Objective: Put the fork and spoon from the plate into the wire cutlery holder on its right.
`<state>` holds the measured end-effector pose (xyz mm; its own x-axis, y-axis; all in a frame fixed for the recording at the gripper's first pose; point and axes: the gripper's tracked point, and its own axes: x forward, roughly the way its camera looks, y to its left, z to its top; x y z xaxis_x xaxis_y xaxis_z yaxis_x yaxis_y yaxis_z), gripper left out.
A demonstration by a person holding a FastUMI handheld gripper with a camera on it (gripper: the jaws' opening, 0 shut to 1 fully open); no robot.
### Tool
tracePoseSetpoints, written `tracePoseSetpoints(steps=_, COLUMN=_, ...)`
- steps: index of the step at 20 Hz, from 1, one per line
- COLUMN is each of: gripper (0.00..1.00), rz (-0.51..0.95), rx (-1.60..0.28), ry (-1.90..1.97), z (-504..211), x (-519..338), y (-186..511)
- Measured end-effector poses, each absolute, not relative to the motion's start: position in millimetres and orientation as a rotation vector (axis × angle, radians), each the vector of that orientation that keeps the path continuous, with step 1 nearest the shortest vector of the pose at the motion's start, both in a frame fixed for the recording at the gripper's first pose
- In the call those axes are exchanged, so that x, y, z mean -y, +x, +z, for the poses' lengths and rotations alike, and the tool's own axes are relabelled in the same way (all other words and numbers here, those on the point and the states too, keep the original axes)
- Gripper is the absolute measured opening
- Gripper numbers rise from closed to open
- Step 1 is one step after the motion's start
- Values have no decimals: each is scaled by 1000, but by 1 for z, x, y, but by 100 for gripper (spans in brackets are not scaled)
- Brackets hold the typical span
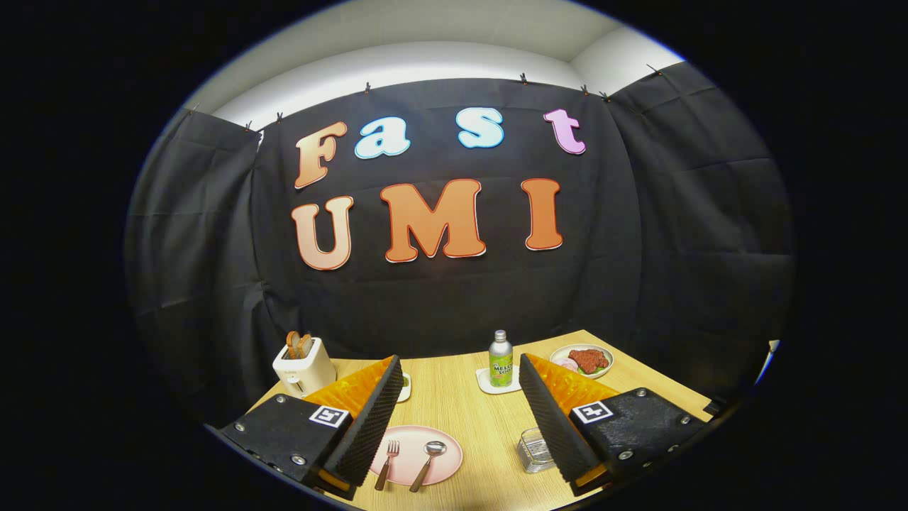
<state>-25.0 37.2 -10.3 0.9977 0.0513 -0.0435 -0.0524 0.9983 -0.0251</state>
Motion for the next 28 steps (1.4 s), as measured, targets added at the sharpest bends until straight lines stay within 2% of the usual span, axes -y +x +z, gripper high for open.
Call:
tracePoseSetpoints(steps=6, gripper=99, rz=53, rx=-60, ry=-57, z=-29, x=-44, y=-26)
tracePoseSetpoints(steps=28, gripper=97, rz=117, rx=-367, ry=-184, z=-204, x=-94, y=-11)
